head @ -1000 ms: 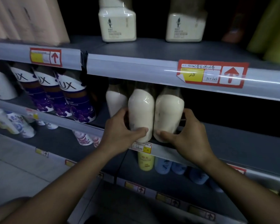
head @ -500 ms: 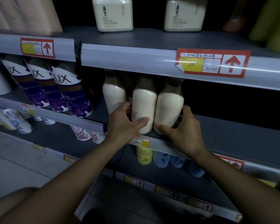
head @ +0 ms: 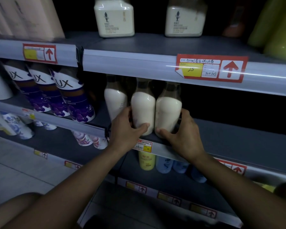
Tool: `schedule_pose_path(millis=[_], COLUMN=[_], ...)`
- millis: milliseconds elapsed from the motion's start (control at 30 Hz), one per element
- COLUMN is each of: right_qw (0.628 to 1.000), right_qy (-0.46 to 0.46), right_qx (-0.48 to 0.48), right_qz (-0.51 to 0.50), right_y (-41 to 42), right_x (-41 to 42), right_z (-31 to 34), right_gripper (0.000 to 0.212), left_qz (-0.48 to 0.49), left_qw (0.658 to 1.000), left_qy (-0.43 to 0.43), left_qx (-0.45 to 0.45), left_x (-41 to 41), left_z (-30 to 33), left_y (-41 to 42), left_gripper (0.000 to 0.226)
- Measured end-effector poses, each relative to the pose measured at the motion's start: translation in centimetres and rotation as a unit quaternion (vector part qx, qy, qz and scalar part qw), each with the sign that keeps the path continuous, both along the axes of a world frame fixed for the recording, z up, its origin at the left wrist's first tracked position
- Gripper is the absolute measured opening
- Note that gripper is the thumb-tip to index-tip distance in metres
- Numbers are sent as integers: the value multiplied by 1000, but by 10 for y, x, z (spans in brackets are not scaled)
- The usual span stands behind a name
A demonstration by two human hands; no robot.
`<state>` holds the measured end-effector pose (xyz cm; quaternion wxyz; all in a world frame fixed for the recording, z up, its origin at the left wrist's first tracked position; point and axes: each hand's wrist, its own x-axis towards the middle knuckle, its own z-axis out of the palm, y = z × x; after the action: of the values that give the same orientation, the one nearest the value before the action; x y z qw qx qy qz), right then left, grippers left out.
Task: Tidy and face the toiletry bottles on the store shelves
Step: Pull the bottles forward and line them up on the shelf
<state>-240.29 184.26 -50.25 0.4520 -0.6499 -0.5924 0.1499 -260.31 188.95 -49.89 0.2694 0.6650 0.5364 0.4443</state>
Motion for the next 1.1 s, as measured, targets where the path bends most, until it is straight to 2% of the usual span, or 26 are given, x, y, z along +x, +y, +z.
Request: schedule_pose_path(millis=[167, 300, 400, 633, 1100], right_qw=[999, 999, 999, 1000, 999], right_qy=[-37, -21, -2, -3, -10], right_qx=[-16, -5, -4, 5, 12], right_qz=[-4, -24, -32, -31, -45], right_y=[-4, -6, -6, -2, 4], right_x=[0, 0, -3, -7, -20], right_z=[0, -1, -3, -4, -4], right_gripper=[91, 91, 84, 80, 79], left_qz=[75, 107, 121, 149, 168], left_qw=[992, 991, 990, 988, 985], left_qy=[90, 64, 49, 8, -21], left_qx=[45, 51, 51, 39, 45], left_x=[2, 8, 11, 14, 13], left_z=[-1, -4, -7, -8, -7], left_y=[-3, -10, -8, -8, -6], left_gripper=[61, 67, 69, 60, 55])
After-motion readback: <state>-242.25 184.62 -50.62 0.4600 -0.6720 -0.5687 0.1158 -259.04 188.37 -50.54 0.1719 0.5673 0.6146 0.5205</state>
